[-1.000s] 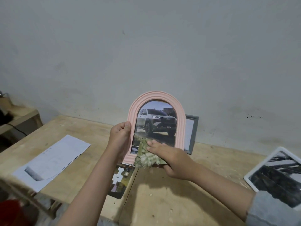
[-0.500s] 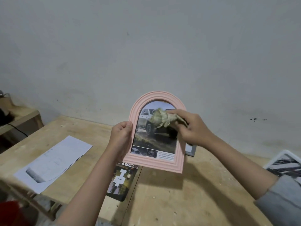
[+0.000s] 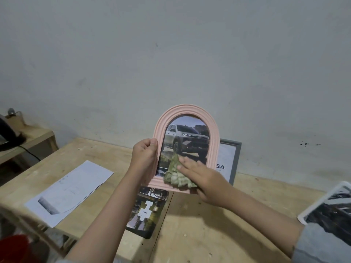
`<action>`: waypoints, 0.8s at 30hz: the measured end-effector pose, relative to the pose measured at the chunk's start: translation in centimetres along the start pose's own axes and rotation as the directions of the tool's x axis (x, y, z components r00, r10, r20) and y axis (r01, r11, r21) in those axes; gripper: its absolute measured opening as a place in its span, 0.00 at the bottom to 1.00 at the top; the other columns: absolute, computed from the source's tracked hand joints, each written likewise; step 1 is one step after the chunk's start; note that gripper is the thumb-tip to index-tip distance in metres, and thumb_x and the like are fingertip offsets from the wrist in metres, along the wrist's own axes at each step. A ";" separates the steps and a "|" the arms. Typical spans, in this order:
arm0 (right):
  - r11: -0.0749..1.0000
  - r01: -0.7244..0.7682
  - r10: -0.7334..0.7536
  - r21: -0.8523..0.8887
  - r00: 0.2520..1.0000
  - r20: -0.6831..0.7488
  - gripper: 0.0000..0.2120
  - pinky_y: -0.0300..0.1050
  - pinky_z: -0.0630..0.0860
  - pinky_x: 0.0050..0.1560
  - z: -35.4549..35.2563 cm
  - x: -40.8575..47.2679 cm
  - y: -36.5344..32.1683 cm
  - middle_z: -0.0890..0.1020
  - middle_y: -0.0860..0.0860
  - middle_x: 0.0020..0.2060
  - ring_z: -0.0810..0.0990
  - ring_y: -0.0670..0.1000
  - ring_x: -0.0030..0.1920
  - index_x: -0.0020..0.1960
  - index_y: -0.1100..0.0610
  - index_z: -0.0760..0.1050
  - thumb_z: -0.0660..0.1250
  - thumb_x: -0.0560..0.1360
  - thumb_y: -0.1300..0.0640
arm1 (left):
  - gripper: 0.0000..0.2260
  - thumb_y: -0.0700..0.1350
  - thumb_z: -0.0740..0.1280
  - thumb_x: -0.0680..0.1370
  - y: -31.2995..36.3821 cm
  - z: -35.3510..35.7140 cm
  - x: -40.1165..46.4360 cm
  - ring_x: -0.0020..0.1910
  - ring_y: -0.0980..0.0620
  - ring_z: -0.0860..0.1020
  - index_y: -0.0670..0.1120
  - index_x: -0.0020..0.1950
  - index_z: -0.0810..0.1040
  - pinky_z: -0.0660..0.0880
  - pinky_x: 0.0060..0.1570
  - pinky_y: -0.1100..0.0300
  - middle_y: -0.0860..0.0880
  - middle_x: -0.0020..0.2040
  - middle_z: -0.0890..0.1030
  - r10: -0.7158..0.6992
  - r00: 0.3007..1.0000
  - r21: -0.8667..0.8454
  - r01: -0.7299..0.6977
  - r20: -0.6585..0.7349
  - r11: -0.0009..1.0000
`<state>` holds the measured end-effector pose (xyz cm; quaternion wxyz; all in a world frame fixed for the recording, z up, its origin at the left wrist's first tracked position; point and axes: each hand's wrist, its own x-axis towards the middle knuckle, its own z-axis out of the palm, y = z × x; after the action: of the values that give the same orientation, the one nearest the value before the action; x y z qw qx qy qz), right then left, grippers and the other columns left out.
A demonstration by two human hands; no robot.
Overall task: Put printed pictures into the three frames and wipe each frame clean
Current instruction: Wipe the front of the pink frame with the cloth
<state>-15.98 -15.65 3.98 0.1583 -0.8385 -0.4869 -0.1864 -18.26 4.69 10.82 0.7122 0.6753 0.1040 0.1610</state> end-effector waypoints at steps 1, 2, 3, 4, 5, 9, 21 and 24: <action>0.998 -0.004 0.001 0.065 0.999 0.038 0.39 0.51 0.58 0.73 0.2 -0.4 -0.3 0.62 0.53 0.74 0.58 0.49 0.75 0.74 0.56 0.61 0.56 0.64 0.73 | 0.13 0.43 0.59 0.82 -0.1 0.0 0.0 0.20 0.55 0.68 0.38 0.41 0.72 0.65 0.20 0.67 0.45 0.27 0.68 -0.002 1.000 0.007 0.002 -0.014 1.000; 0.989 -0.023 0.011 0.149 0.997 0.079 0.39 0.46 0.58 0.73 0.2 -0.6 -0.8 0.63 0.50 0.73 0.58 0.46 0.74 0.74 0.54 0.63 0.54 0.64 0.72 | 0.14 0.44 0.59 0.82 -0.3 -0.1 0.1 0.21 0.53 0.67 0.38 0.40 0.71 0.65 0.20 0.66 0.45 0.28 0.67 -0.007 1.000 0.017 0.007 -0.026 1.000; 0.965 -0.061 0.029 0.254 0.991 0.128 0.38 0.42 0.59 0.73 0.1 -0.6 -1.2 0.65 0.48 0.73 0.59 0.43 0.74 0.73 0.53 0.65 0.55 0.64 0.72 | 0.14 0.45 0.59 0.82 -0.4 -0.2 0.1 0.22 0.51 0.66 0.40 0.39 0.71 0.64 0.21 0.64 0.45 0.27 0.66 -0.016 0.999 0.023 0.017 -0.037 1.000; 0.924 -0.127 0.063 0.360 0.981 0.183 0.35 0.40 0.62 0.72 -0.3 -0.4 -1.6 0.68 0.46 0.71 0.63 0.40 0.72 0.72 0.52 0.67 0.56 0.67 0.72 | 0.15 0.46 0.59 0.82 -0.6 -0.3 0.0 0.22 0.50 0.65 0.41 0.38 0.70 0.65 0.21 0.63 0.46 0.27 0.66 -0.036 0.998 0.022 0.037 -0.044 0.999; 0.871 -0.202 0.102 0.448 0.966 0.238 0.31 0.38 0.66 0.69 -1.0 -0.1 -1.9 0.72 0.45 0.68 0.67 0.39 0.69 0.70 0.51 0.70 0.58 0.70 0.71 | 0.15 0.46 0.59 0.82 -0.8 -0.3 0.0 0.22 0.50 0.65 0.42 0.37 0.70 0.65 0.20 0.62 0.47 0.26 0.65 -0.059 0.997 0.018 0.060 -0.046 0.998; 0.759 -0.330 0.183 0.561 0.935 0.303 0.21 0.41 0.74 0.59 -3.7 0.9 -1.4 0.80 0.43 0.58 0.76 0.41 0.58 0.62 0.45 0.76 0.61 0.76 0.65 | 0.15 0.45 0.59 0.82 -1.3 -0.1 -0.6 0.26 0.51 0.64 0.40 0.37 0.70 0.63 0.23 0.64 0.46 0.28 0.65 -0.057 0.997 -0.014 0.056 -0.045 0.998; 0.978 -0.197 0.167 -0.072 0.940 -0.296 0.37 0.51 0.71 0.65 -4.0 4.1 2.6 0.64 0.62 0.72 0.63 0.60 0.72 0.71 0.66 0.64 0.56 0.62 0.76 | 0.14 0.45 0.60 0.81 -1.0 0.7 -2.1 0.26 0.50 0.66 0.36 0.41 0.72 0.66 0.25 0.57 0.45 0.28 0.67 0.074 0.994 0.097 -0.081 0.077 0.992; 0.992 -0.123 0.112 -0.028 0.963 -0.243 0.39 0.50 0.67 0.68 -3.4 4.2 1.1 0.63 0.61 0.72 0.61 0.58 0.73 0.71 0.66 0.64 0.59 0.59 0.78 | 0.13 0.42 0.60 0.82 -1.0 0.9 -2.3 0.25 0.52 0.64 0.37 0.40 0.72 0.62 0.24 0.61 0.46 0.27 0.66 0.128 0.988 0.090 -0.136 0.085 0.987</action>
<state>-13.64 -14.48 8.90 0.2088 -0.8404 -0.4093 -0.2875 -19.99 2.95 9.73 0.6704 0.7198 0.0382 0.1758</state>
